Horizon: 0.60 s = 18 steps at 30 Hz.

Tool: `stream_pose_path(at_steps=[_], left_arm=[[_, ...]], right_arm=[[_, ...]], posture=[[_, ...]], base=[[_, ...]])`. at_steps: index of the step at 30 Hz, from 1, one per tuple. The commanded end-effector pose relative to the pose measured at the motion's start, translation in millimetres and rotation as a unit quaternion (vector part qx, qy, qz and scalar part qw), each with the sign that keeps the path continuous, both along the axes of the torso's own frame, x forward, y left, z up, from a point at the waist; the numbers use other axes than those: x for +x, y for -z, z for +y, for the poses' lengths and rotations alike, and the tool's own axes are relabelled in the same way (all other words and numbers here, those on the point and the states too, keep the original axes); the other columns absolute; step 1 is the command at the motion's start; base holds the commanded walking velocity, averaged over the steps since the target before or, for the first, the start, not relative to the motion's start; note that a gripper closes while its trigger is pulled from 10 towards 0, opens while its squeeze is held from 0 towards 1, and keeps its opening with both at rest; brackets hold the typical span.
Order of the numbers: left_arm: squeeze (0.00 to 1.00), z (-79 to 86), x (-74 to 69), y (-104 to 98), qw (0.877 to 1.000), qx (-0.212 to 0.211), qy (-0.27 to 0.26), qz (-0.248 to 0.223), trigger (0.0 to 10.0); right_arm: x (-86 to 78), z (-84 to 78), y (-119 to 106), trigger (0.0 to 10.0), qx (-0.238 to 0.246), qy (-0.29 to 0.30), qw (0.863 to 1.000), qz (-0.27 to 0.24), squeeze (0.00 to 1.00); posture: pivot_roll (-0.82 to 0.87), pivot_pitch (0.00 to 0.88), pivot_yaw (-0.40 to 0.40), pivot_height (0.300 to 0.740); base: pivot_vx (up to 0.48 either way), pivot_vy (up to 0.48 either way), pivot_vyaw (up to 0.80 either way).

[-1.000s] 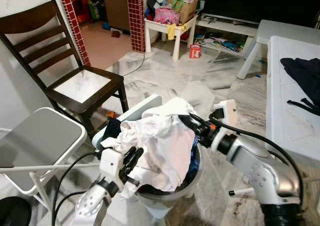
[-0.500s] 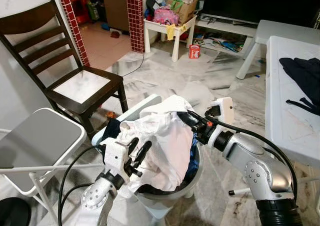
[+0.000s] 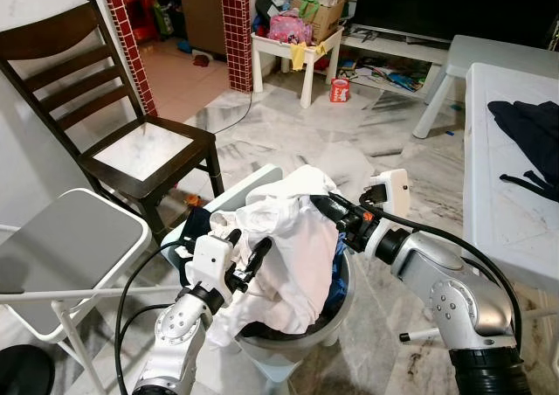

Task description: Hang hanger

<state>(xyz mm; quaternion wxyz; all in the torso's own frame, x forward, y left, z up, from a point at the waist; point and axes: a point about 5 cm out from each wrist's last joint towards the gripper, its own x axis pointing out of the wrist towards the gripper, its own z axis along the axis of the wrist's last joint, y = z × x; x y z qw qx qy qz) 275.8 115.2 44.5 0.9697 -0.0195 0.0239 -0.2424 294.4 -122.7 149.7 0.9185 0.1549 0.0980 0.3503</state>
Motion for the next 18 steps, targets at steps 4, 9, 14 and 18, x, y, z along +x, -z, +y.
stream_pose_path(at_steps=[4,9,14,18], left_arm=[[0.0,-9.1,9.6,-0.3,1.0,0.011,0.009,0.001,10.0],[0.0,-11.9,16.3,0.8,1.0,-0.01,0.011,0.015,0.0],[0.0,-17.9,20.5,-0.8,0.999,-0.026,0.025,0.015,0.0],[0.0,-21.2,20.4,-2.8,0.999,-0.037,0.035,0.009,0.0]], right_arm=[[-2.2,-0.4,-13.5,0.0,0.005,-0.017,0.999,-0.027,0.0],[-3.9,-1.5,-13.9,0.0,0.007,-0.019,0.999,-0.028,0.0],[-5.2,-2.2,-12.0,0.0,0.003,-0.02,0.999,-0.025,0.0],[-5.3,-3.1,-10.7,0.0,0.001,-0.017,1.0,-0.023,0.0]], posture=[[-0.13,0.0,0.007,0.74],[-0.14,0.0,0.011,0.74],[-0.15,0.001,0.014,0.74],[-0.14,0.001,0.017,0.74]], base=[[0.0,0.0,0.0],[0.0,0.0,0.0],[0.0,0.0,0.0],[0.0,0.0,0.0]])
